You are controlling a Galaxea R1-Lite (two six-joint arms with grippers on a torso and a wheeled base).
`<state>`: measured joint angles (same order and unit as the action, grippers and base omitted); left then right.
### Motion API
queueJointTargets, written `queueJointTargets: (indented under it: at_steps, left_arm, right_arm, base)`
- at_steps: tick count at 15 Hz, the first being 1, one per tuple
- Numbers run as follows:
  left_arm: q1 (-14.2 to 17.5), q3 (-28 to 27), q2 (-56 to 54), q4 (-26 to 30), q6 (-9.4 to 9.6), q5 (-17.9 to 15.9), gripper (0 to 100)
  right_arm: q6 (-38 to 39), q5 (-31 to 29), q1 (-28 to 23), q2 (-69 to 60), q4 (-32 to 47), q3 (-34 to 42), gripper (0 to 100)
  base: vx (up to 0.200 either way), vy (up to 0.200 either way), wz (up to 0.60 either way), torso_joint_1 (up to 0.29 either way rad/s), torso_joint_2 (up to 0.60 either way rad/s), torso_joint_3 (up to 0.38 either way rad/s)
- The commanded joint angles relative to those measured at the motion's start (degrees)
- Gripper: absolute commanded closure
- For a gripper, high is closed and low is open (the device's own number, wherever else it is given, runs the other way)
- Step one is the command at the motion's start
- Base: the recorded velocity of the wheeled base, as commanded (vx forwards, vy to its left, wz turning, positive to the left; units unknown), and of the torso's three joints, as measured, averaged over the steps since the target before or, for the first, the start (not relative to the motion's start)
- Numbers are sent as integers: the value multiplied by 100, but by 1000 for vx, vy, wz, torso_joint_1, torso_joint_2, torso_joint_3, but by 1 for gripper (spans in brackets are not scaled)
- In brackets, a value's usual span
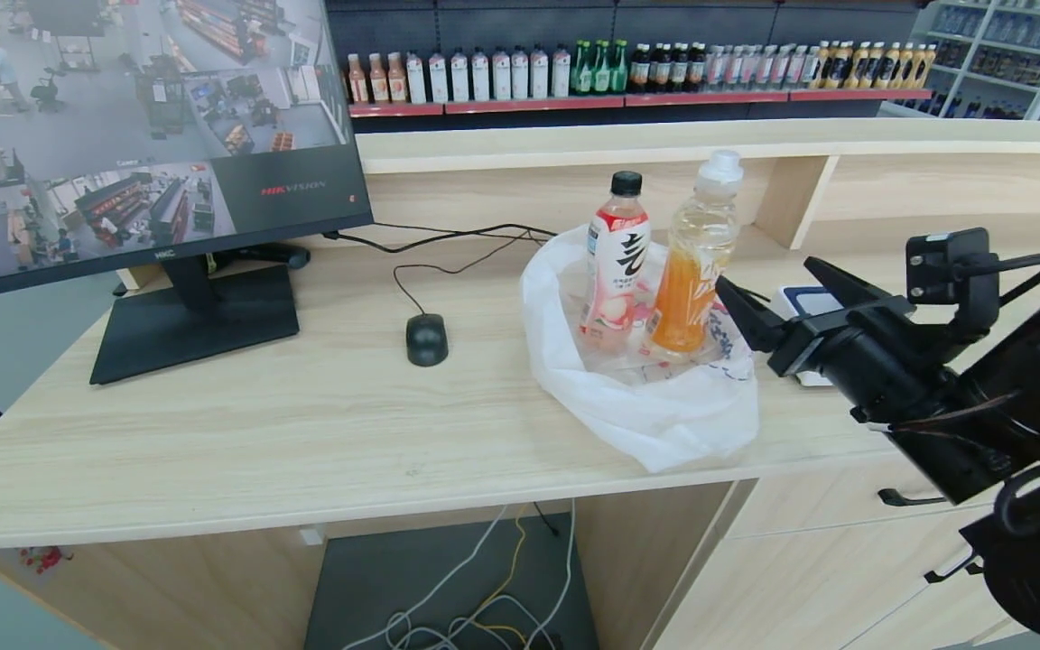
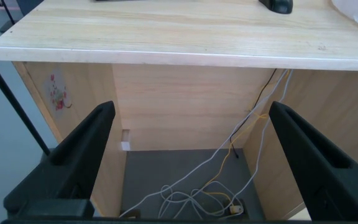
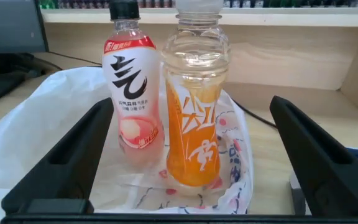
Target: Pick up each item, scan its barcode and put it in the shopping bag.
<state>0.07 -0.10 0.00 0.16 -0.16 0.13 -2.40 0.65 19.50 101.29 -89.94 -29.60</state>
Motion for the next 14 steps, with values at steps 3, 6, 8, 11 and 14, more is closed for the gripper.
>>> queueJointTargets:
  at_steps: [3, 6, 8, 11, 14]
  left_arm:
    - [1, 1, 0, -7, -28, 4, 0]
    - [1, 1, 0, -7, -11, 4, 0]
    - [-7, 1, 0, 2, 25, 4, 0]
    - [1, 1, 0, 2, -37, 4, 0]
    - [1, 1, 0, 2, -37, 4, 0]
  right_arm:
    - [20, 6, 106, -479, -6, 490, 0]
    - [73, 6, 97, -417, -6, 499, 0]
    - [126, 6, 80, -382, -6, 517, 0]
    - [126, 6, 89, -382, -6, 517, 0]
    - [126, 6, 62, -479, -6, 569, 0]
  base:
    - [-67, 0, 0, 1, 4, 2]
    - [-200, 0, 0, 4, 4, 1]
    - [0, 0, 0, 0, 0, 0]
    - [0, 0, 0, 0, 0, 0]
    - [0, -200, 0, 1, 4, 1]
